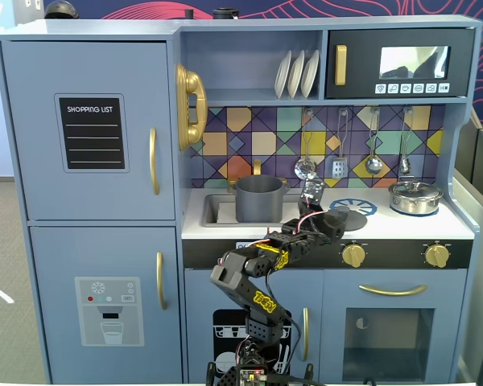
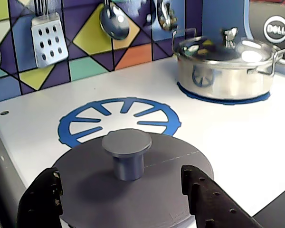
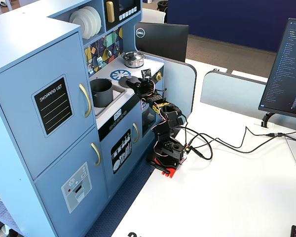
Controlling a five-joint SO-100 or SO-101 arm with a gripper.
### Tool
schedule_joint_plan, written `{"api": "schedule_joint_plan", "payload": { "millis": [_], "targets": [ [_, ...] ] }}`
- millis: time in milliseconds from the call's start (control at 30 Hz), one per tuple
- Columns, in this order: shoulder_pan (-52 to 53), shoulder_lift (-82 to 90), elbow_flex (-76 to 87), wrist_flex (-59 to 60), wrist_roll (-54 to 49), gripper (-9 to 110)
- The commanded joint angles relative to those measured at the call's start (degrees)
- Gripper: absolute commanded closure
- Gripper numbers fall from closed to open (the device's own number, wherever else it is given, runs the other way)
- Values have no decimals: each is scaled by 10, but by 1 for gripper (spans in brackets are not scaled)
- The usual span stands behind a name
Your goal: Pick up the lid from the counter and put it on the gray recipient
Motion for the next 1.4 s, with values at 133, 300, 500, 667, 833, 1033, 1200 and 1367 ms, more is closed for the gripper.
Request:
{"api": "schedule_joint_plan", "payload": {
  "millis": [133,300,500,667,833,1033,1200,1367],
  "targets": [
    [-4,-55,-85,30,-17,76],
    [-5,-107,-126,23,-15,76],
    [-15,-177,-173,-4,-22,77],
    [-18,-229,-207,-20,-24,78],
    [-21,-278,-237,-40,-28,78],
    [-23,-314,-268,-44,-28,79],
    [-28,-319,-265,-47,-35,102],
    [-31,-304,-233,-82,-21,102]
  ]
}}
